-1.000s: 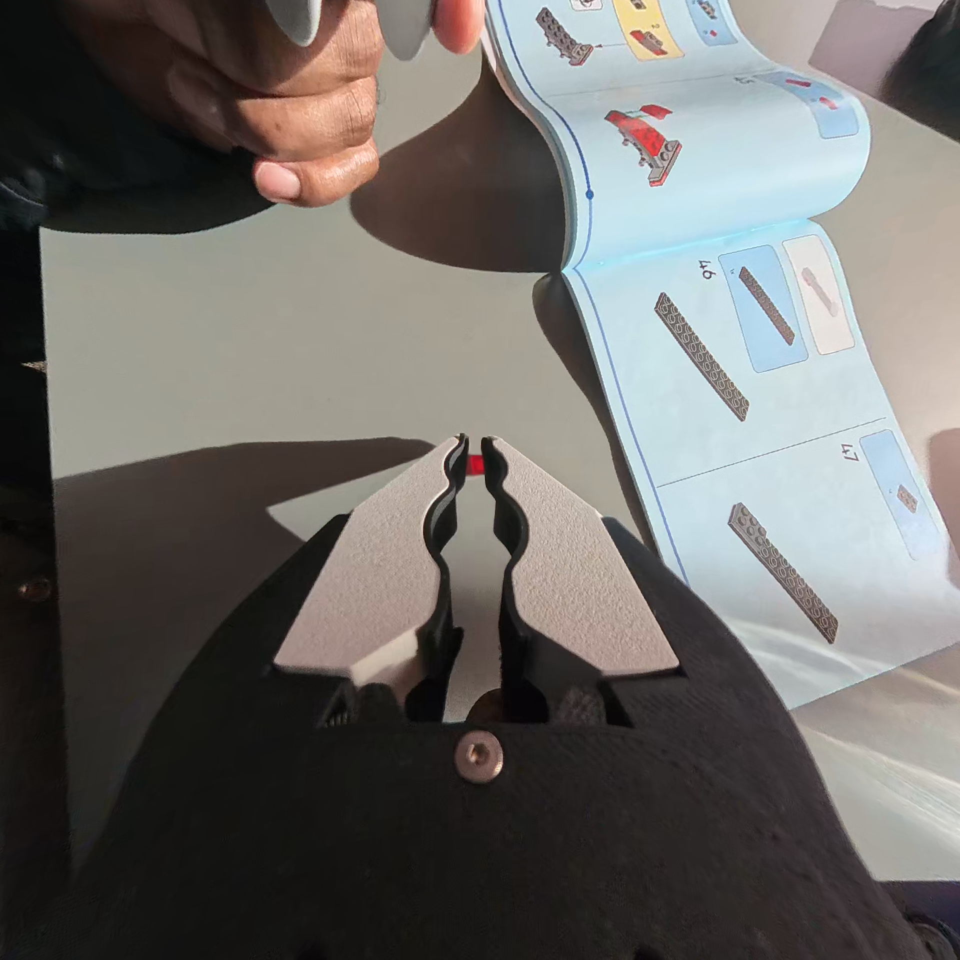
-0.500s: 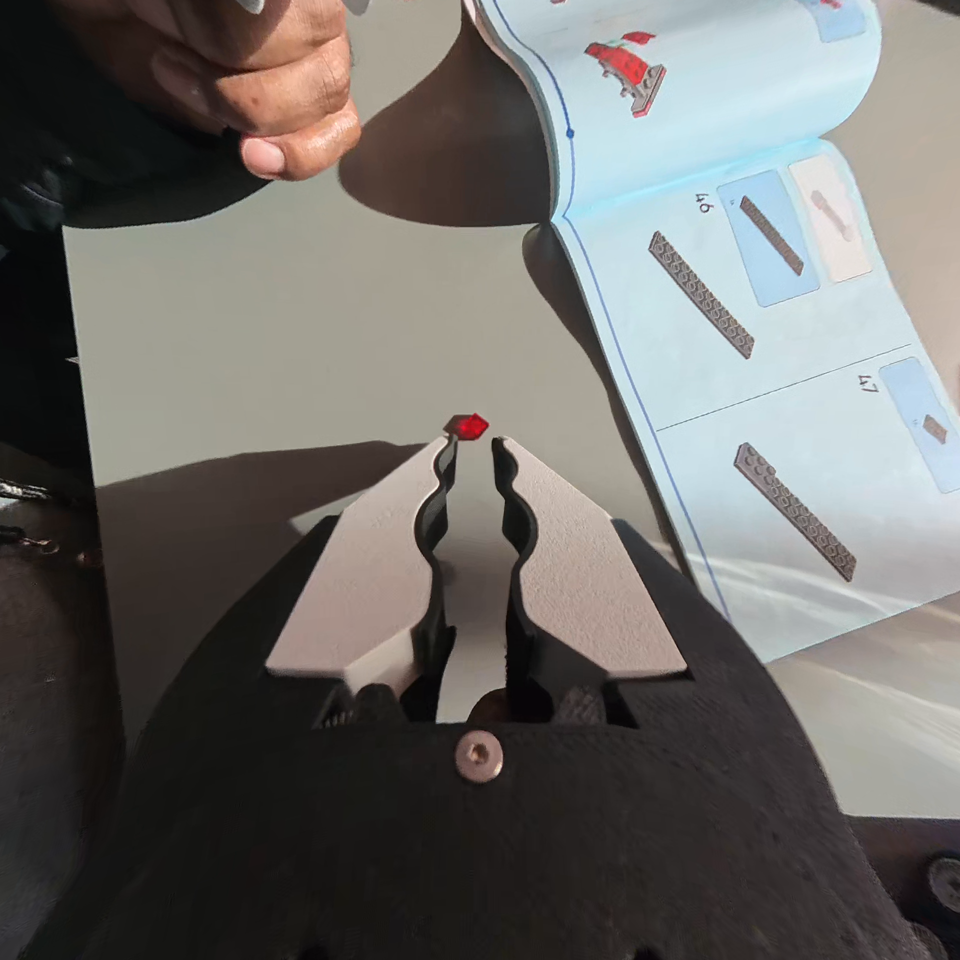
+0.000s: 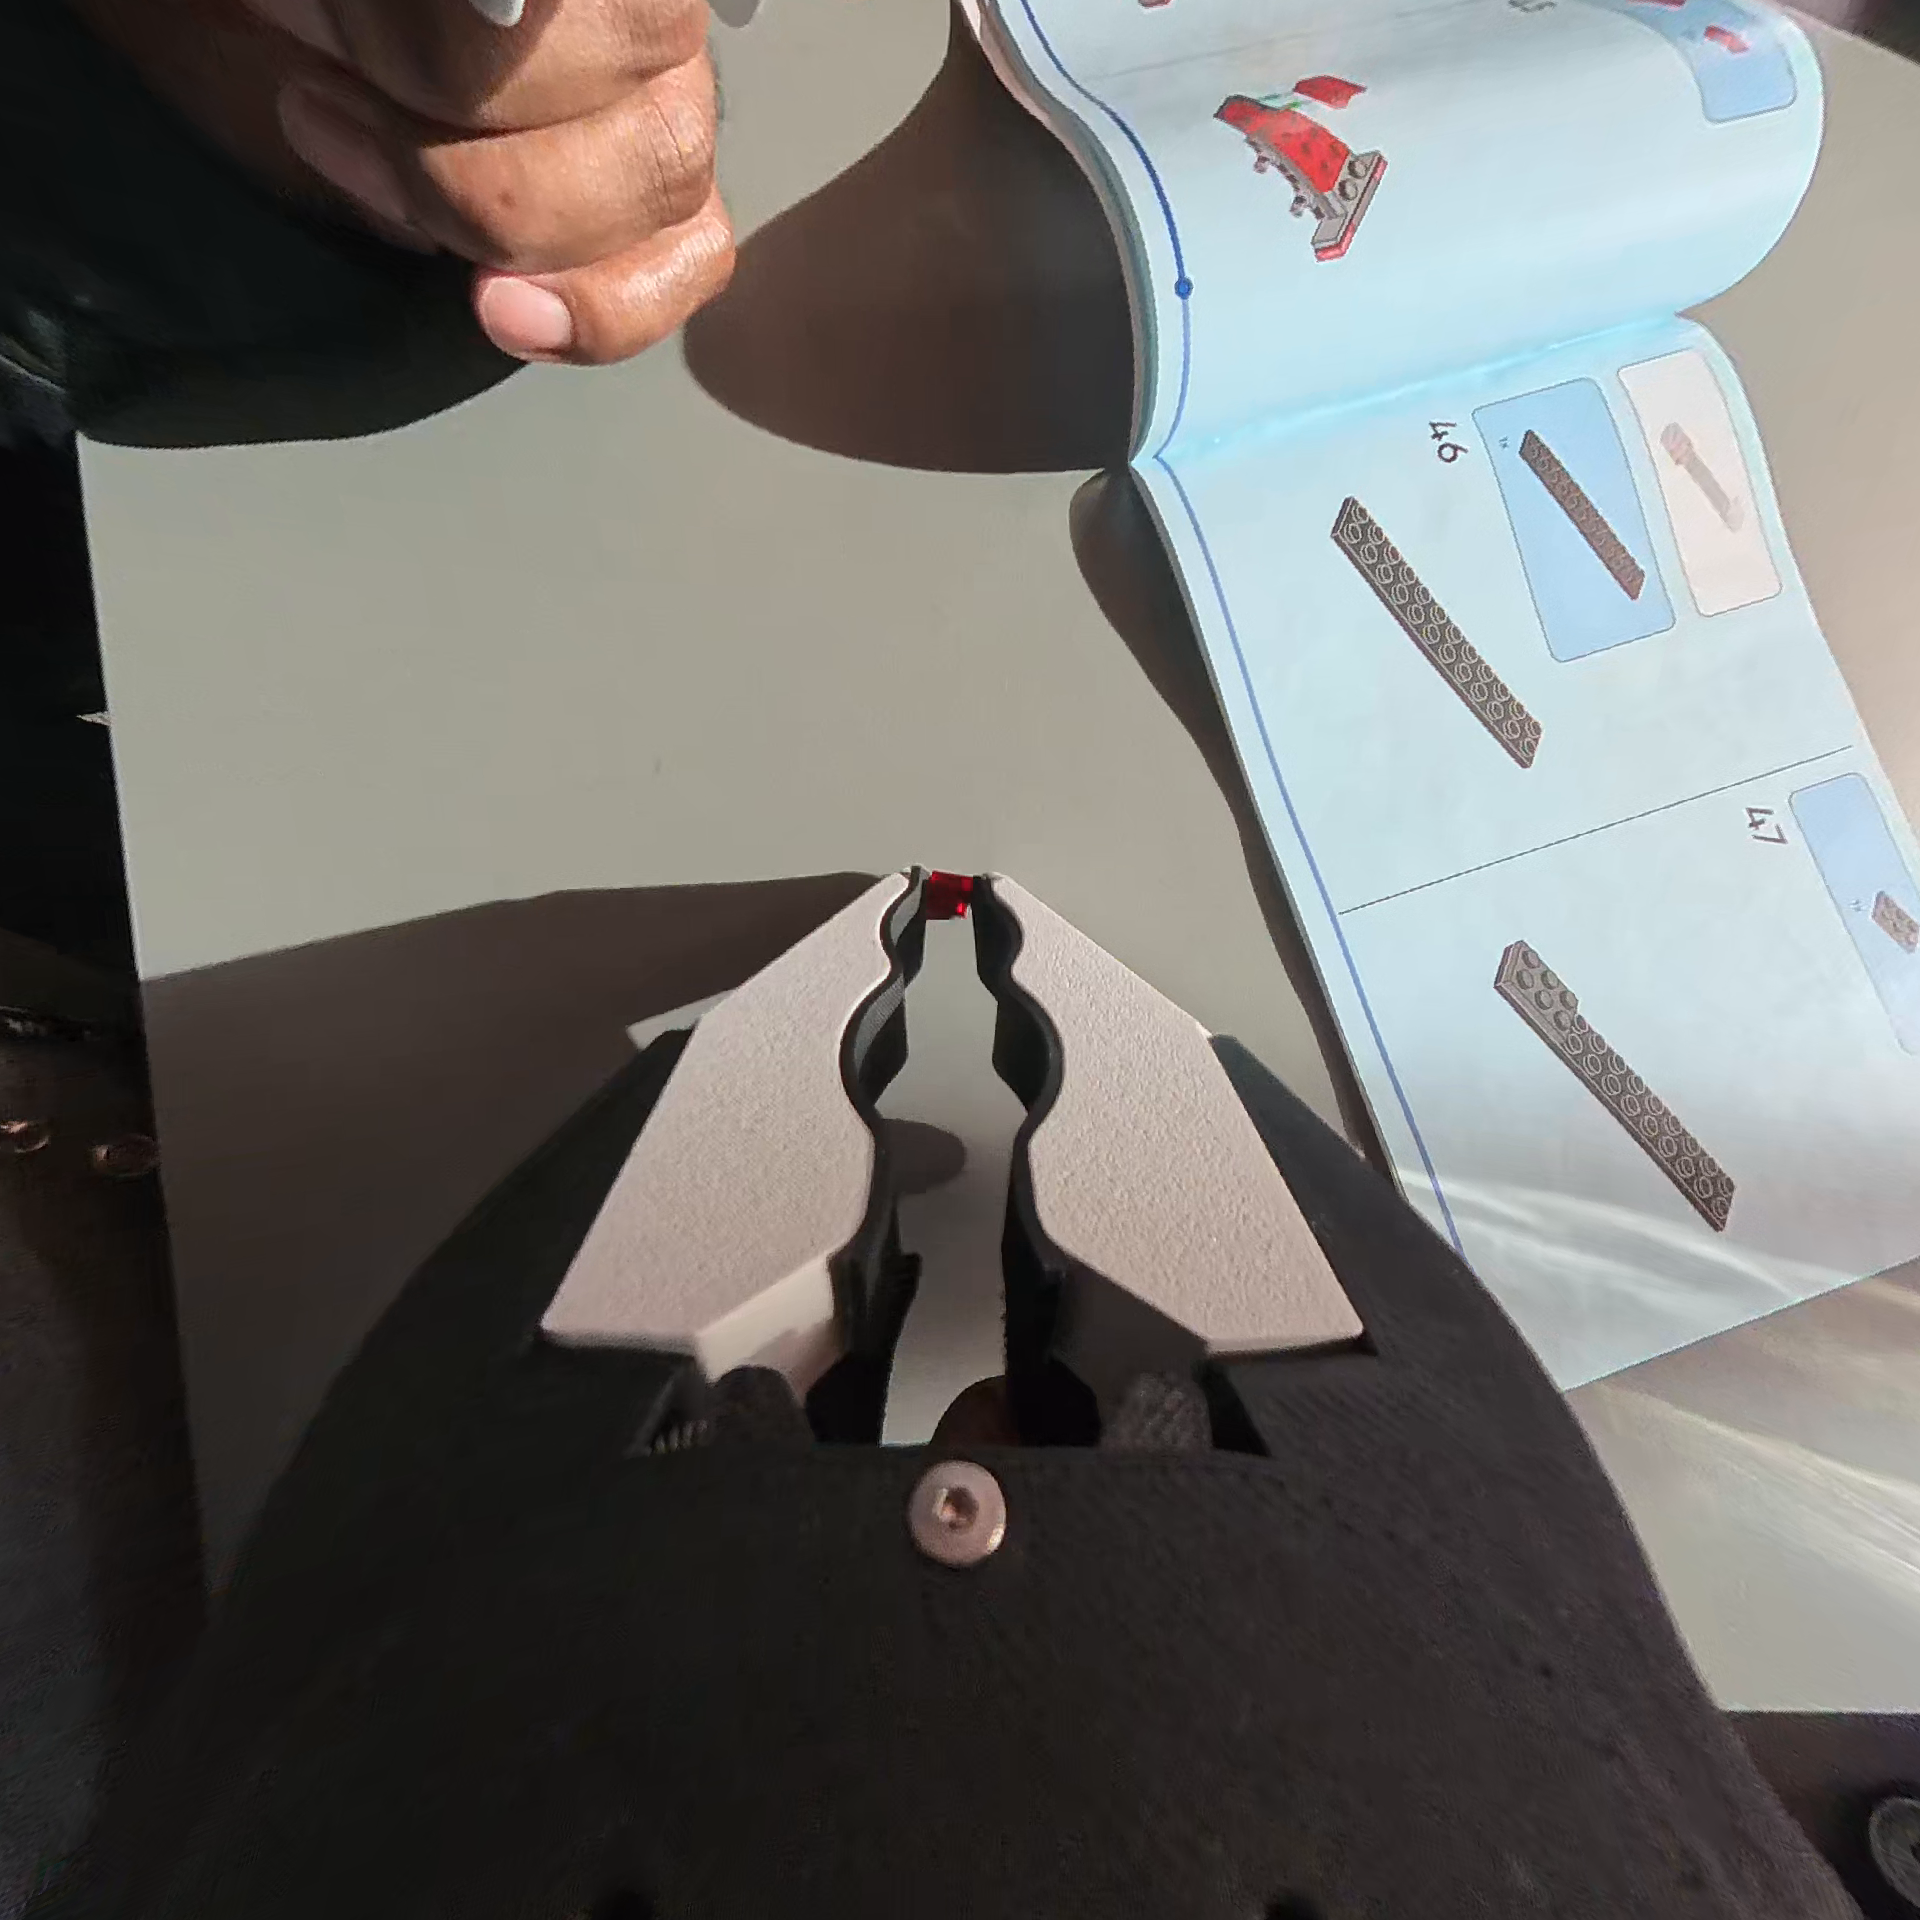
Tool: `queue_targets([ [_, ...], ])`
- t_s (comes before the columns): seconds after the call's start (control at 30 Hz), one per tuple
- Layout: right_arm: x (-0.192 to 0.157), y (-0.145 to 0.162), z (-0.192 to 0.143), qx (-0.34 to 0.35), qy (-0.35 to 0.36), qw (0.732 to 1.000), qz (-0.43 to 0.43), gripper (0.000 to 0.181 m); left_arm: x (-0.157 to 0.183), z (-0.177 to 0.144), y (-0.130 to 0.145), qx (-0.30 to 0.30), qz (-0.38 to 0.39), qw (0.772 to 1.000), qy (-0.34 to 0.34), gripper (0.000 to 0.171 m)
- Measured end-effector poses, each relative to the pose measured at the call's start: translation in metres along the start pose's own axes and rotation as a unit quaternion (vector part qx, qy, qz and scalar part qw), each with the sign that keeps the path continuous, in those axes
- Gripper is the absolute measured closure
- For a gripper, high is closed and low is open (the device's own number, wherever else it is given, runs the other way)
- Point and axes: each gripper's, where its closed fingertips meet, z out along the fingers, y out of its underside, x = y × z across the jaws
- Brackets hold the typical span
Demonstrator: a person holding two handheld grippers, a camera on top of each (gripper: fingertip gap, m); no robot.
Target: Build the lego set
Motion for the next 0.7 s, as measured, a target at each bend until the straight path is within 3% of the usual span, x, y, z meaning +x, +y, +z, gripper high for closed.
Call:
queue_targets([
  [0.13,0.008,-0.018,-0.021,0.04,-0.005,0.999,0.0,0.171,0.003,0.001,0.002,-0.006,0.012,1.0,0.005,0.166],
  [0.27,0.015,-0.067,-0.066,0.125,-0.022,0.992,-0.024,0.171,0.008,0.004,0.005,-0.017,0.034,0.999,0.012,0.166],
  [0.4,-0.002,-0.113,-0.097,0.185,-0.07,0.978,-0.068,0.171,0.014,0.006,0.008,-0.027,0.065,0.997,0.018,0.166],
  [0.53,-0.02,-0.133,-0.097,0.191,-0.109,0.97,-0.106,0.171,0.023,0.009,0.012,-0.035,0.096,0.994,0.03,0.166],
  [0.7,-0.026,-0.133,-0.086,0.177,-0.122,0.969,-0.124,0.171,0.032,0.009,0.011,-0.03,0.111,0.992,0.051,0.166],
])
